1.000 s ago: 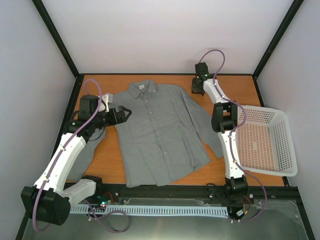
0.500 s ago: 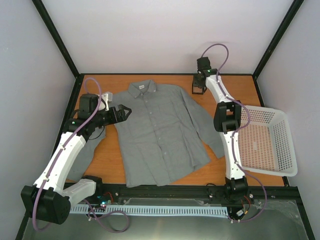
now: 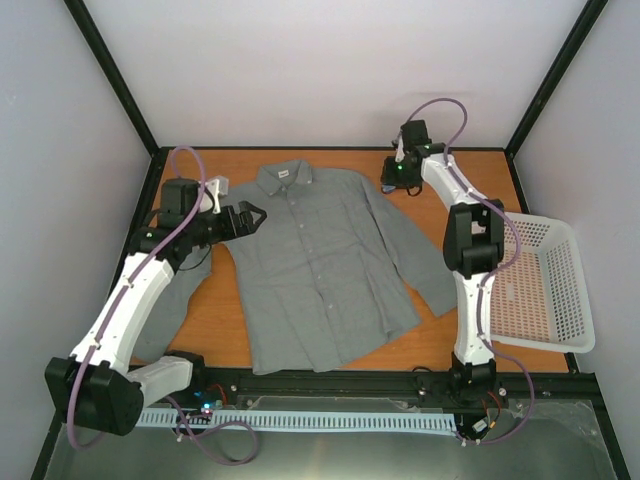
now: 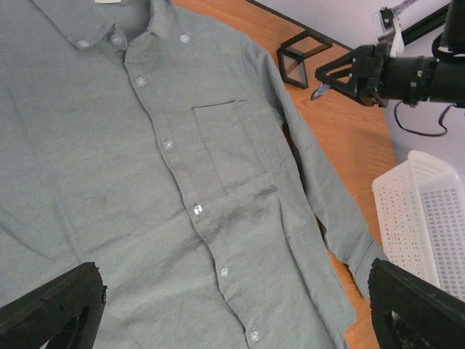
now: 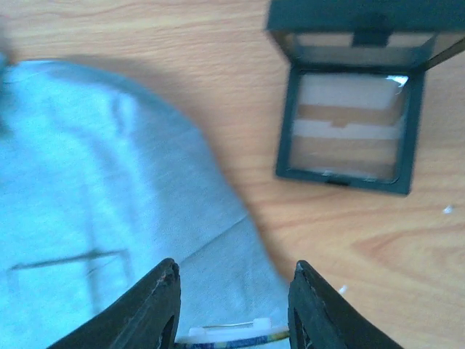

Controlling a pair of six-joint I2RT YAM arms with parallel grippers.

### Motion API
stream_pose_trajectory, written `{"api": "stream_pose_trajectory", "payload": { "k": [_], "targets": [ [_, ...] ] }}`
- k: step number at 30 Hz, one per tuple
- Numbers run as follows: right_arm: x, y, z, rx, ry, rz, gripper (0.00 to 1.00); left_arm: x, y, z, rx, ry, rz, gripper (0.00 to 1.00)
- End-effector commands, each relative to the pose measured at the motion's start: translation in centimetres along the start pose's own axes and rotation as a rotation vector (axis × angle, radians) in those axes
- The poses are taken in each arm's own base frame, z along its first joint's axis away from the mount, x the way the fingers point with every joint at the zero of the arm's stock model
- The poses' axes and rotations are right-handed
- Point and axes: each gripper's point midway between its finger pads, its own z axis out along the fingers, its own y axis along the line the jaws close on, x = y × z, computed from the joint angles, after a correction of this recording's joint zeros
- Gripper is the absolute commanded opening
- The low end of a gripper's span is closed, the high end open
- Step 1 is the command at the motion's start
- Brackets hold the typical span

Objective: Pin the brooch onto the clothing

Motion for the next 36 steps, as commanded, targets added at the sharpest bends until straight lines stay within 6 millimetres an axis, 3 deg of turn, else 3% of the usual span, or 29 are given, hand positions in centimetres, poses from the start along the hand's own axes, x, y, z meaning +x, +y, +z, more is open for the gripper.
{"api": "stream_pose_trajectory", "payload": {
  "k": [1,5,10,16,19,23,29,34,36],
  "targets": [
    [-0.3,4.9,-5.1,-0.248,-0.051,0.038,0.4,-2.4,-2.5,0.0,0.089,-0.02,0.011,0.98],
    [3.8,8.7,-6.5,-0.498,0.027,0.102,0.4,-2.9,-3.3,1.0,0.148,0.013,-0.014,0.98],
    [7.5,11.7,-7.1,-0.534,0.058,0.029,0.4,-3.2,-3.6,2.3,0.181,0.045,-0.05,0.98],
    [9.7,9.6,-6.4,-0.383,0.099,-0.012,0.44,-2.1,-2.8,2.6,0.159,0.07,-0.071,0.98],
    [10.4,10.6,-5.4,-0.323,0.135,-0.07,0.46,-1.7,-2.4,2.5,0.143,0.076,-0.076,0.98],
    [9.9,12.3,-3.3,-0.23,0.137,-0.151,0.54,-1.7,-2.3,2.1,0.126,0.07,-0.076,0.98],
    [8.5,12.0,0.8,0.031,0.155,-0.292,0.72,-1.9,-2.3,1.4,0.098,0.072,-0.056,0.98],
    [9.0,12.5,2.5,0.119,0.183,-0.398,0.72,-2.4,-2.2,0.3,0.046,0.053,-0.004,0.98],
    [9.7,12.7,3.1,0.118,0.2,-0.407,0.67,-2.5,-2.1,0.1,0.034,0.051,0.009,0.98]
  ]
}}
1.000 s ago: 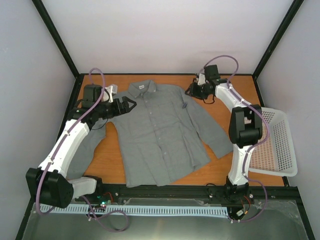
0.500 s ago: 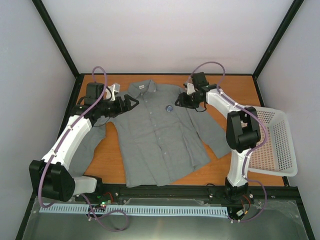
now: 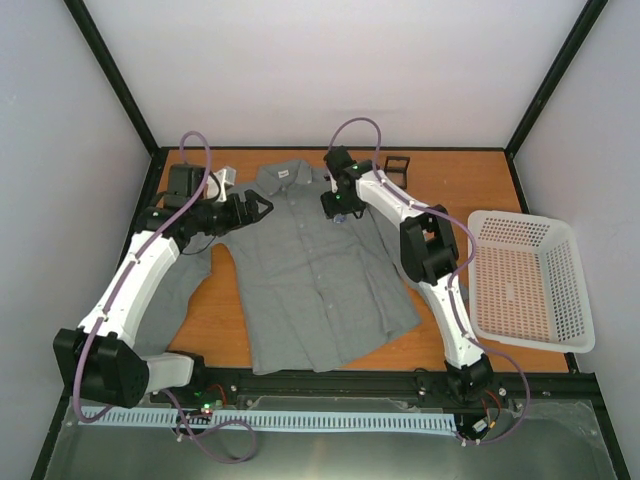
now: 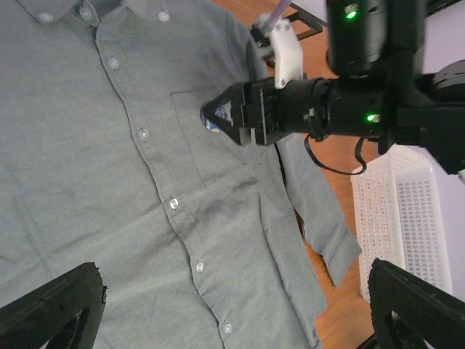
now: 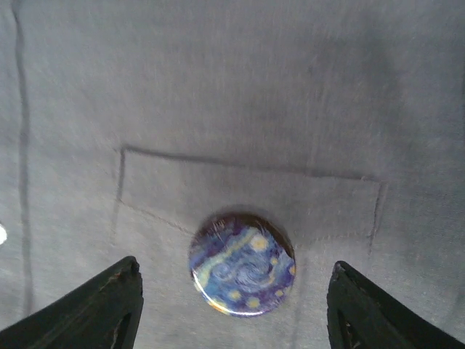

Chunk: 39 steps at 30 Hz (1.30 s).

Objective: Pin the brooch onto the clothing

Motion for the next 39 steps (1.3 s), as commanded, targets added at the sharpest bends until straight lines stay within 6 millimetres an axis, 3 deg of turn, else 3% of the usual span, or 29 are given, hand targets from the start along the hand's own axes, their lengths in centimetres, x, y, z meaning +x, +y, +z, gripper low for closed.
{"api": "stream_pose_trajectory", "payload": {
  "k": [1,4,15,26,29,34,39],
  "targets": [
    [1.3,-0.8,0.2,0.104,0.067,-0.066,0.63,-1.2,-1.1,-2.2,-0.03,-0.05,0.082,0.98],
    [1.2,-0.4,0.6,0.095,0.071,-0.066,0.56,-1.4,-1.3,-2.5,-0.034,-0.054,0.104,0.98],
    [2.1,0.7,2.9,0.079,0.109,-0.071,0.57,-1.4,-1.4,-3.1,-0.049,-0.057,0.15,0.98],
    [4.1,-0.4,4.9,0.129,0.175,-0.035,0.63,-1.2,-1.4,-3.6,-0.062,-0.064,0.176,0.98],
    [4.5,-0.5,5.2,0.123,0.189,-0.024,0.57,-1.3,-1.4,-3.6,-0.062,-0.064,0.186,0.98],
    [3.5,-0.2,4.5,0.113,0.16,-0.022,0.46,-1.5,-1.5,-3.6,-0.062,-0.063,0.193,0.98],
    [0.8,0.4,1.8,0.089,0.082,-0.011,0.43,-1.7,-1.6,-3.7,-0.066,-0.058,0.196,0.98]
  ]
}}
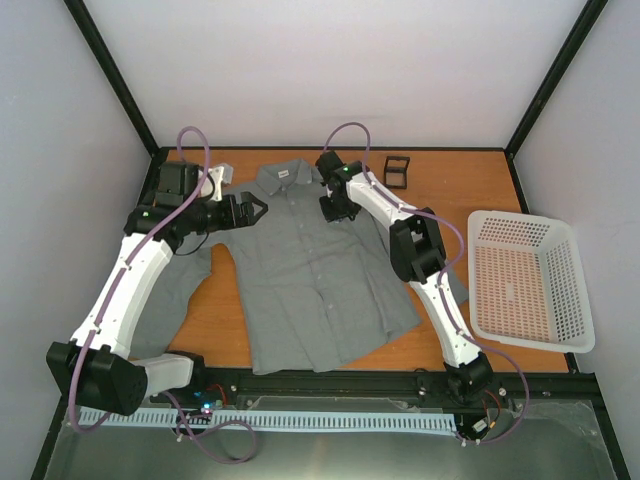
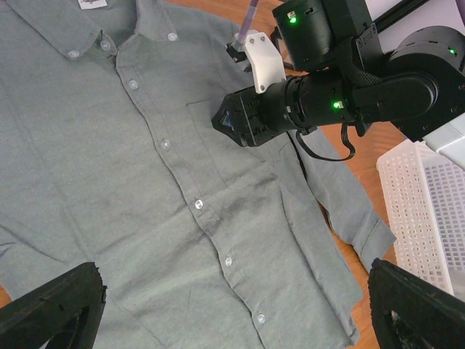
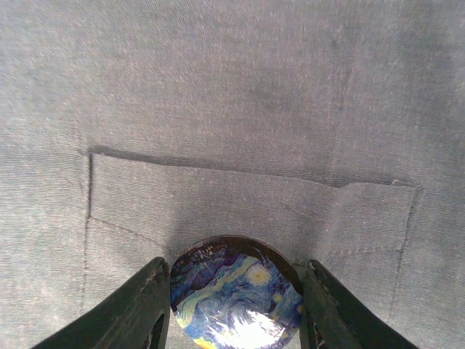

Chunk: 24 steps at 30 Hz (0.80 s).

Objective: Pin the brooch onto the clothing

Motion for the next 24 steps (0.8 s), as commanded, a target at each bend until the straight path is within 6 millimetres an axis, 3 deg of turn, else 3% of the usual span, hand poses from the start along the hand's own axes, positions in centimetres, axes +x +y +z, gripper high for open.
{"api": "stream_pose_trajectory", "payload": {
  "k": [1,6,10,14,17,24],
  "targets": [
    [-1.4,0.3,-2.0,-0.011,-0.044,0.014,0.43,-1.5,-0.9,-1.1,0.0,-0.034,0.043,0.98],
    [-3.1,1.0,-5.2,-0.058,-0.122,0.0,0.42,-1.6,-1.0,-1.0,0.006,-0.031,0.04,0.98],
    [-3.2,2.6,-7.1,-0.162,-0.156,-0.026,0.43,-1.6,-1.1,-0.9,0.016,-0.028,0.026,0.98],
    [-1.4,4.2,-8.2,-0.281,-0.149,-0.033,0.43,-1.9,-1.5,-0.9,0.038,-0.039,0.007,0.98],
    [-0.3,5.6,-10.0,-0.393,-0.189,-0.07,0.43,-2.0,-1.8,-0.6,0.068,-0.044,-0.017,0.99],
    [3.5,7.6,-12.0,-0.57,-0.279,-0.207,0.44,-3.8,-3.2,2.1,0.241,-0.027,-0.15,1.0]
  ]
}}
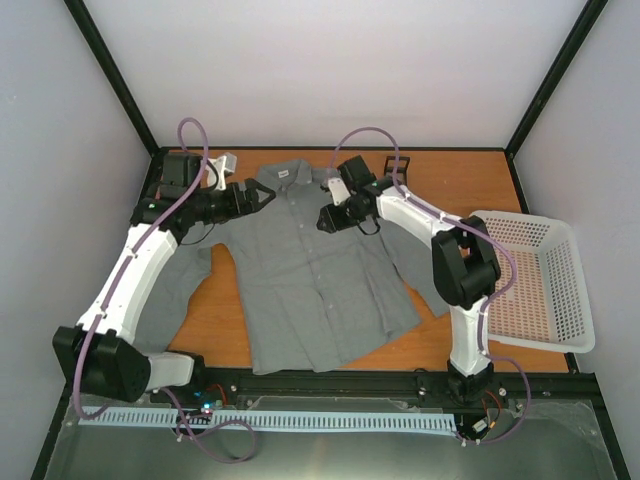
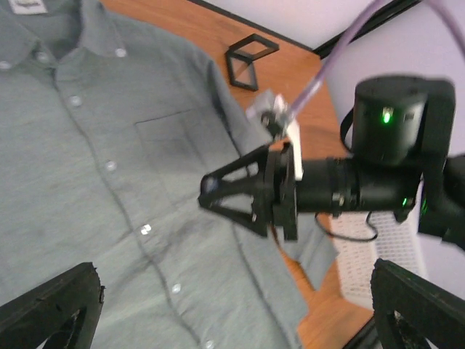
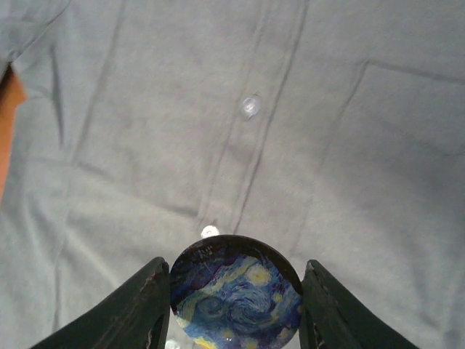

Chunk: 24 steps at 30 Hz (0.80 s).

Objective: Pin the brooch onto the clothing

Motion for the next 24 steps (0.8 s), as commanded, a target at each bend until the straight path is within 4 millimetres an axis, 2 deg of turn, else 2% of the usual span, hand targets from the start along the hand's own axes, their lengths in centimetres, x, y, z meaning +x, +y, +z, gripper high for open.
{"api": "stream_pose_trajectory", "payload": {
  "k": [1,5,8,14,17,24],
  "targets": [
    [-0.3,3.4,-1.4,-0.19,-0.101,-0.117,0.44,-1.9,-1.4,2.2,0.167,0.008,-0.118,1.0],
    [0.1,5.2,-3.4,-0.311,-0.163,-0.102,0.44,-0.7,-0.7,5.1,0.294,0.113,-0.296,0.98],
    [0.5,6.0,-4.9,-0.332,-0.211,-0.132,0.44,0.6,0.7,7.5,0.324,0.206,-0.407,0.91],
    [0.9,7.2,-6.2,-0.386,-0.243,-0.182,0.44,2.6,2.3,11.2,0.315,0.333,-0.441,0.75],
    [0.8,7.5,-6.6,-0.393,-0.245,-0.196,0.44,2.8,2.2,12.3,0.333,0.366,-0.44,0.67],
    [1.1,7.7,-6.4,-0.412,-0.237,-0.198,0.44,3.9,0.4,14.9,0.361,0.441,-0.399,0.66]
  ]
}}
